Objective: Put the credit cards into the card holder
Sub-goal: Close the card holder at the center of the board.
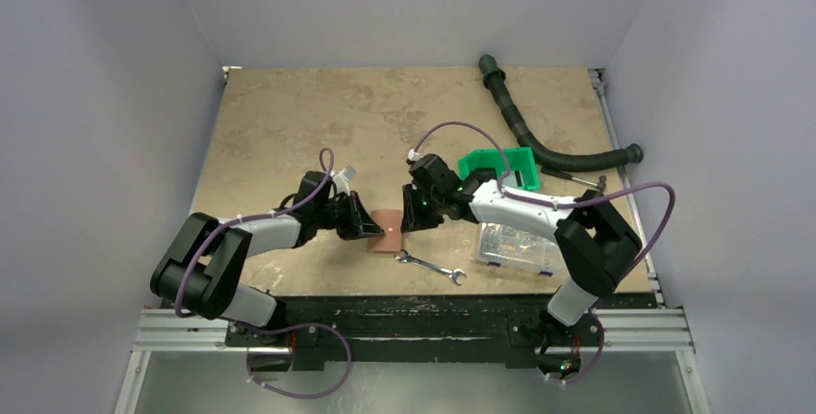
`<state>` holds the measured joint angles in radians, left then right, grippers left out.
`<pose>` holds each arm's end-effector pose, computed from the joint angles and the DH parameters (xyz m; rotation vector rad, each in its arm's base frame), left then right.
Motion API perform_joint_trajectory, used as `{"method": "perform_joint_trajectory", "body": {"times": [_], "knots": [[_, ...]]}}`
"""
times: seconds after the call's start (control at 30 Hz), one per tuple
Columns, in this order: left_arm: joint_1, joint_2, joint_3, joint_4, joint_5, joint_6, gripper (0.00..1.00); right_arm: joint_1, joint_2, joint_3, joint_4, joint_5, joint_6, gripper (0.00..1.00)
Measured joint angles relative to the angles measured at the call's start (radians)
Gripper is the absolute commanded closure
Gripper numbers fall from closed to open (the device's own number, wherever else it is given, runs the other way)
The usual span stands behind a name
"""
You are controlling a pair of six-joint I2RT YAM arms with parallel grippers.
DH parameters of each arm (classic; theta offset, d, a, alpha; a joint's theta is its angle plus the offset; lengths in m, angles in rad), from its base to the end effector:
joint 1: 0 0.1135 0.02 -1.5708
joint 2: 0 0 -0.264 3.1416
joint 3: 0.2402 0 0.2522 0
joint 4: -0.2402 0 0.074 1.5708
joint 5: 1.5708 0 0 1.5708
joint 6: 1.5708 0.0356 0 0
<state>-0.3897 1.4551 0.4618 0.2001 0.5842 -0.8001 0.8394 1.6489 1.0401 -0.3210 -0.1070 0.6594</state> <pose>0.2203 -0.1117 0.1294 -0.2116 2.5545 -1.2176 0.2251 0.2565 0.1981 -0.2856 2.6403 0.7045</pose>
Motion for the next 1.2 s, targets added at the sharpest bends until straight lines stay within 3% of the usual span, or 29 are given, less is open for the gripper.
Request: {"method": "perform_joint_trajectory", "body": {"times": [0.8, 1.07, 1.2], "knots": [[-0.004, 0.0, 0.0, 0.002, -0.002, 0.0, 1.0, -0.003, 0.035, -0.008, 0.037, -0.015, 0.002, 0.78], [-0.004, 0.0, 0.0, 0.002, -0.003, 0.0, 1.0, -0.011, 0.035, -0.018, 0.037, -0.014, 0.002, 0.76], [-0.004, 0.0, 0.0, 0.002, -0.003, 0.0, 1.0, -0.014, 0.035, -0.018, 0.037, -0.014, 0.002, 0.8]]}}
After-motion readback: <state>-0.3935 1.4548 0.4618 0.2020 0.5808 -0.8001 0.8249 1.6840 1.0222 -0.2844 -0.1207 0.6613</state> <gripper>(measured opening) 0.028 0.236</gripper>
